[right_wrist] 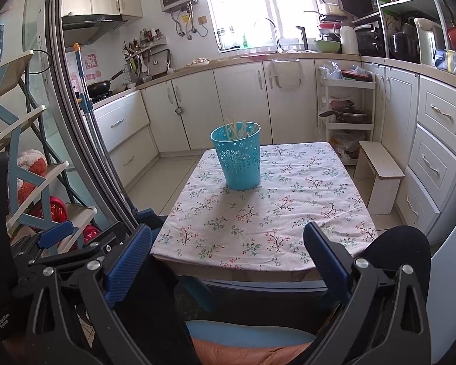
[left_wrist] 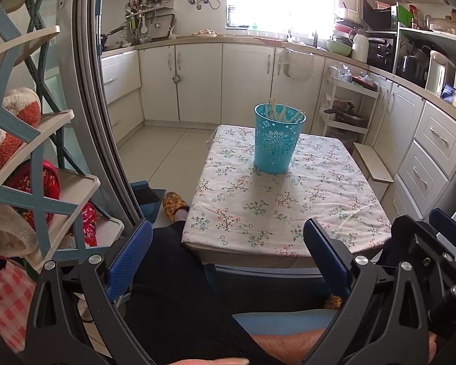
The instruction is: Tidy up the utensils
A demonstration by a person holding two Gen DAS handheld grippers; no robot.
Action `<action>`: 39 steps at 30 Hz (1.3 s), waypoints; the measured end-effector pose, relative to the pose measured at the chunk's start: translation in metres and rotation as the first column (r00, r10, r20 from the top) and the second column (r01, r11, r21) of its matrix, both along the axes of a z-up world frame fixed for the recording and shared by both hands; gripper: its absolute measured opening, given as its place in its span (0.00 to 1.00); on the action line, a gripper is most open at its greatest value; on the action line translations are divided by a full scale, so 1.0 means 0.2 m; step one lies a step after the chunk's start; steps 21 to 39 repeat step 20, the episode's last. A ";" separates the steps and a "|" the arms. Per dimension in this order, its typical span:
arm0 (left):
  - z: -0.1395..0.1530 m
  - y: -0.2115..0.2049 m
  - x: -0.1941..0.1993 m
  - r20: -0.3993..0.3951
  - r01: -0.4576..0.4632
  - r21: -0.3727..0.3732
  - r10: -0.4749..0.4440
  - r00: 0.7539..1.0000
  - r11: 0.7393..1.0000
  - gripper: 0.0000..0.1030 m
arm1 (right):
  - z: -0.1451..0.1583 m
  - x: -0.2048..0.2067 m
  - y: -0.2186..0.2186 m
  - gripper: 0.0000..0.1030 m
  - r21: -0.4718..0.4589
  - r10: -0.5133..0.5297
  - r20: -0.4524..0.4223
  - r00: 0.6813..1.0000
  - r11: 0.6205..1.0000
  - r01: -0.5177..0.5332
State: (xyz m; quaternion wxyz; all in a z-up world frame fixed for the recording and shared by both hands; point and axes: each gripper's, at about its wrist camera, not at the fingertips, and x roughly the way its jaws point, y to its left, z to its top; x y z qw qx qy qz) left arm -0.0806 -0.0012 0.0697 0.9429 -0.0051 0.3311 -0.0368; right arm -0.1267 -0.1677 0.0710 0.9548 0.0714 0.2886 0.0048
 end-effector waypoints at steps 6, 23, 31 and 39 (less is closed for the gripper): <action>0.01 0.00 -0.03 0.047 0.016 -0.017 -0.015 0.999 1.000 0.93 | -0.01 0.00 0.00 0.93 0.007 0.003 -0.002 1.000 1.000 -0.003; -0.08 -0.04 0.04 -0.062 0.017 0.012 -0.017 0.998 1.000 0.93 | -0.01 0.00 -0.02 0.93 0.021 -0.011 -0.007 1.000 1.000 0.011; -0.08 -0.04 0.04 -0.062 0.017 0.012 -0.017 0.998 1.000 0.93 | -0.01 0.00 -0.02 0.93 0.021 -0.011 -0.007 1.000 1.000 0.011; -0.08 -0.04 0.04 -0.062 0.017 0.012 -0.017 0.998 1.000 0.93 | -0.01 0.00 -0.02 0.93 0.021 -0.011 -0.007 1.000 1.000 0.011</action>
